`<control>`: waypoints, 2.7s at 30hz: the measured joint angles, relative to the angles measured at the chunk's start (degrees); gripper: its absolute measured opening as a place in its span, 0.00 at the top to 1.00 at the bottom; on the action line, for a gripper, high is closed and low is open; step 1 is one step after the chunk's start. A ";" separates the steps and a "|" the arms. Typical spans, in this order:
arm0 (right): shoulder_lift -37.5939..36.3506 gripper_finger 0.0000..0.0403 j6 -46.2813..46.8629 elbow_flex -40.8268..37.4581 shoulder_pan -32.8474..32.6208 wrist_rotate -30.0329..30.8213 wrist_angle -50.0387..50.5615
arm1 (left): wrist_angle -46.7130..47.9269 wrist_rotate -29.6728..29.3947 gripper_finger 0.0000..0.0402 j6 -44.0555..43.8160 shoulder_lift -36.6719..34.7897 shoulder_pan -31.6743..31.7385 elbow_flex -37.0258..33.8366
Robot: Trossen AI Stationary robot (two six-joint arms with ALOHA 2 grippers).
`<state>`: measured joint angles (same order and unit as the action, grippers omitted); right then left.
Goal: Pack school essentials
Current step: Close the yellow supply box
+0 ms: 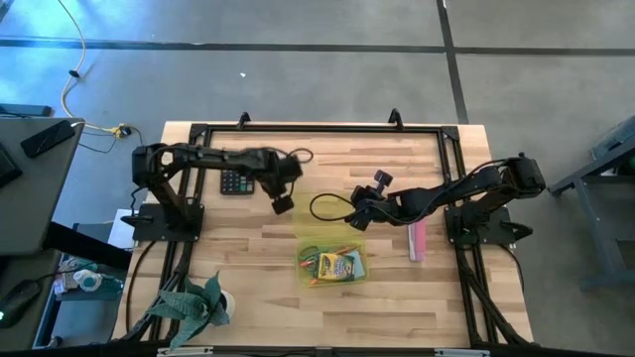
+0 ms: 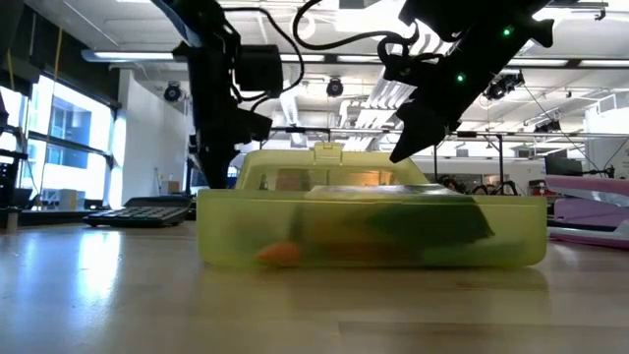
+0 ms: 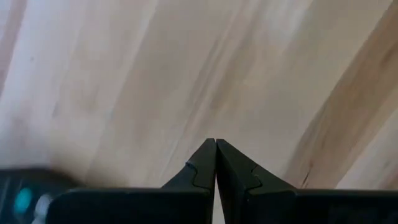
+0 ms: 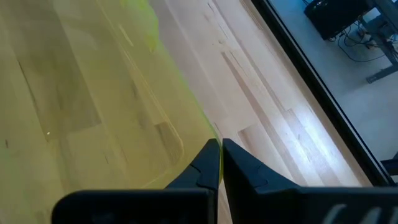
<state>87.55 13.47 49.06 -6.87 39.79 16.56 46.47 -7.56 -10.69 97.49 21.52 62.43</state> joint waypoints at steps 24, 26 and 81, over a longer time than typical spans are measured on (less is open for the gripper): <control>0.00 0.99 -3.39 3.57 -3.23 5.18 0.46 | -14.59 39.43 1.00 0.37 3.93 14.05 0.09; 0.00 0.99 -3.47 3.78 -3.32 5.18 0.42 | -15.48 41.71 1.00 -0.17 4.49 14.09 0.02; -3.10 0.68 1.49 6.72 -3.67 -6.42 4.19 | -17.66 52.32 1.00 -2.63 4.96 10.99 0.02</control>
<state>84.45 14.96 55.78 -10.54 33.37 20.74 28.82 44.75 -13.32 102.45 32.51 62.46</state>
